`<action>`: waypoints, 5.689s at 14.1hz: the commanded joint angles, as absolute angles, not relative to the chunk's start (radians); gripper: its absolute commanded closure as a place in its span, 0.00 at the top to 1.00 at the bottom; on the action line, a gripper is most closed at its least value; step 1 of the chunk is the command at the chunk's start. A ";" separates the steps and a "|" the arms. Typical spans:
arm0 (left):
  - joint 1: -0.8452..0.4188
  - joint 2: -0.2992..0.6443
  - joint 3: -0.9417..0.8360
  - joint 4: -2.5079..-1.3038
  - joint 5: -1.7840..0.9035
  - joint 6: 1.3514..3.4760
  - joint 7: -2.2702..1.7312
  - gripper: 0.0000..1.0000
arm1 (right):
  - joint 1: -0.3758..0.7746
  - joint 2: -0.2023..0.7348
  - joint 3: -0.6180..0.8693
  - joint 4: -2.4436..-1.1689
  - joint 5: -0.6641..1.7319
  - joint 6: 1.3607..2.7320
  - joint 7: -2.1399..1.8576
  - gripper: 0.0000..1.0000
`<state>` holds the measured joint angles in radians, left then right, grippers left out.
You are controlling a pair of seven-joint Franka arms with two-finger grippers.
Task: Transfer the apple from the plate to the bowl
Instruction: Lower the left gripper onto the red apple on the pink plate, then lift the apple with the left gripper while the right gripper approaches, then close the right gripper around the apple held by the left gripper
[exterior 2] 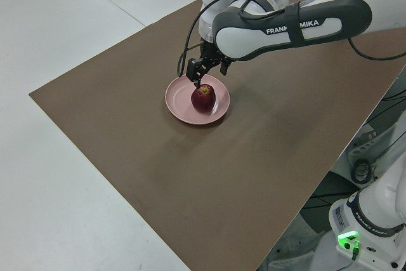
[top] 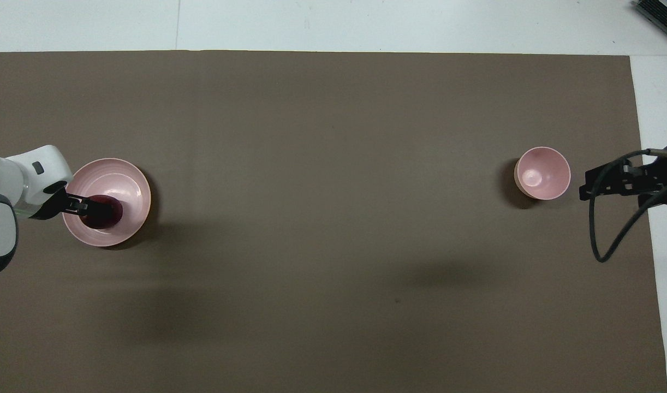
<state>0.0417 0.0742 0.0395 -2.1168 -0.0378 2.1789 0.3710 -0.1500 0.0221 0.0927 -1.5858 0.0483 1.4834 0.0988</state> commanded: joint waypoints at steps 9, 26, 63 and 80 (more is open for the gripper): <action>0.057 0.114 0.034 -2.187 -0.054 2.339 0.403 0.61 | -0.146 -0.014 0.100 -1.632 0.043 1.474 0.100 1.00; -0.043 0.104 0.015 -1.905 -0.372 1.974 0.373 0.00 | -0.087 0.031 0.107 -1.689 0.257 1.473 0.444 1.00; -0.153 0.091 -0.333 -1.922 -0.997 2.244 -0.026 0.00 | 0.261 0.209 0.107 -1.904 1.321 2.137 1.011 1.00; -0.150 0.071 -0.327 -1.908 -0.899 2.221 -0.028 1.00 | 0.270 0.212 0.107 -1.893 1.336 2.148 1.034 0.00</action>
<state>-0.1385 0.1002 -0.3395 -1.9075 -0.9432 2.2404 -0.0153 0.2794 0.2198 0.1038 -1.8929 1.3099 2.1393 1.0190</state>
